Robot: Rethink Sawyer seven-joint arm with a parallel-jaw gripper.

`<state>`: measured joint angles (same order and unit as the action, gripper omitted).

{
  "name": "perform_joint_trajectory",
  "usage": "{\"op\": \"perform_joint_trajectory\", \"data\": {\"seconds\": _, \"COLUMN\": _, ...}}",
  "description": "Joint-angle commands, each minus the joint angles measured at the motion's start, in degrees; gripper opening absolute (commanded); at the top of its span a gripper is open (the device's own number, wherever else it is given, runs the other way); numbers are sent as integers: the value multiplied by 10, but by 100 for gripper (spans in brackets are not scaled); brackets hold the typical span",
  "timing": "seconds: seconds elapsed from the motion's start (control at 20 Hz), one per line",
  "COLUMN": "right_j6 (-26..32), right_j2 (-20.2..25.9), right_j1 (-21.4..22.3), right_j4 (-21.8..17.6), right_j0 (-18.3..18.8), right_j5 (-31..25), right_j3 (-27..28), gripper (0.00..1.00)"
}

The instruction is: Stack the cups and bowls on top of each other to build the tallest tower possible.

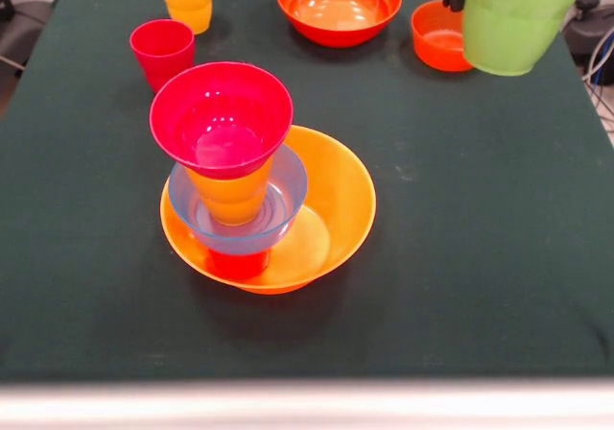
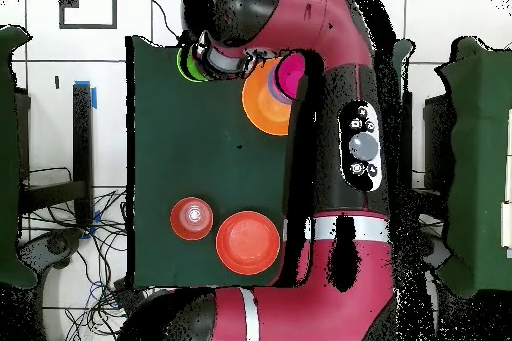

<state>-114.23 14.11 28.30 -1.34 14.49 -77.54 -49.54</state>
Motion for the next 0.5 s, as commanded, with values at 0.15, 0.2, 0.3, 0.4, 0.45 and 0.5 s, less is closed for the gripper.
{"op": "perform_joint_trajectory", "data": {"seconds": 0.15, "right_j6": 32, "right_j2": 20, "right_j1": -59, "right_j4": -40, "right_j0": 11, "right_j5": -110, "right_j3": 107, "gripper": 0}}
{"op": "perform_joint_trajectory", "data": {"seconds": 0.2, "right_j6": 38, "right_j2": 24, "right_j1": -74, "right_j4": -44, "right_j0": 14, "right_j5": -127, "right_j3": 134, "gripper": 0}}
{"op": "perform_joint_trajectory", "data": {"seconds": 0.3, "right_j6": 49, "right_j2": 32, "right_j1": -98, "right_j4": -49, "right_j0": 17, "right_j5": -156, "right_j3": 180, "gripper": 0}}
{"op": "perform_joint_trajectory", "data": {"seconds": 0.4, "right_j6": 59, "right_j2": 41, "right_j1": -122, "right_j4": -57, "right_j0": 20, "right_j5": -185, "right_j3": 227, "gripper": 0}}
{"op": "perform_joint_trajectory", "data": {"seconds": 0.45, "right_j6": 61, "right_j2": 44, "right_j1": -129, "right_j4": -60, "right_j0": 20, "right_j5": -195, "right_j3": 241, "gripper": 0}}
{"op": "perform_joint_trajectory", "data": {"seconds": 0.5, "right_j6": 60, "right_j2": 48, "right_j1": -141, "right_j4": -64, "right_j0": 21, "right_j5": -218, "right_j3": 266, "gripper": 0}}
